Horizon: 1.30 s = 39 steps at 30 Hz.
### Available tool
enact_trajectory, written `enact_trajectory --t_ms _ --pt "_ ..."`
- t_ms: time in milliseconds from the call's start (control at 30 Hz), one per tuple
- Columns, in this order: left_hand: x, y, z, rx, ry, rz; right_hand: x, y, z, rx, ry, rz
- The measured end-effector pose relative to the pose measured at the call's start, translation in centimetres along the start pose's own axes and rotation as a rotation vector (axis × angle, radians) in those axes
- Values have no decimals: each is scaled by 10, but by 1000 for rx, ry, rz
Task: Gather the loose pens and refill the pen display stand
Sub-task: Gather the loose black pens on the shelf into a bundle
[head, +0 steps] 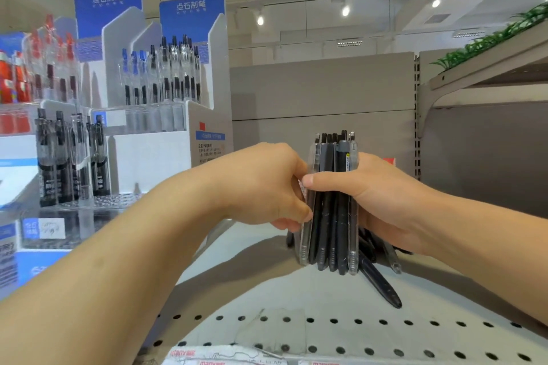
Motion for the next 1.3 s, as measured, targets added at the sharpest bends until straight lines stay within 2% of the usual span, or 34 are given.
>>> enact_trajectory --t_ms 133,267,367,500,567,633,733,1000,1200,1300 --pt "5 1 -3 -20 157 -34 13 -1 8 38 -38 -87" --pt "1 -2 -5 -25 109 -57 14 0 11 64 -57 -21" --pt "-12 -9 -3 -12 -14 39 7 -2 -2 55 -50 55" --pt "-17 -18 -1 4 -311 256 -27 -15 -23 22 51 221" --pt "-11 -19 8 -25 -333 351 -50 -30 -32 7 102 287" --pt "0 -17 32 -14 -259 369 -78 -50 -38 13 105 362" --pt "23 -4 80 53 -153 279 -119 -81 -47 23 58 375" --pt "84 55 208 222 210 14 -228 -152 -58 136 -368 353" --pt "141 130 276 173 386 -239 -318 -191 -32 245 -620 379" --pt "174 172 293 94 454 -399 -359 -212 -12 339 -930 305"
Point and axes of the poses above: each hand's wrist, its own y-axis towards the middle knuckle, its own x-axis out of the palm, z = x × y, the point moved 9 cm from there along y, towards the middle knuckle, and after that the axes turned 3 degrees about -z, right-handed, at the moved point
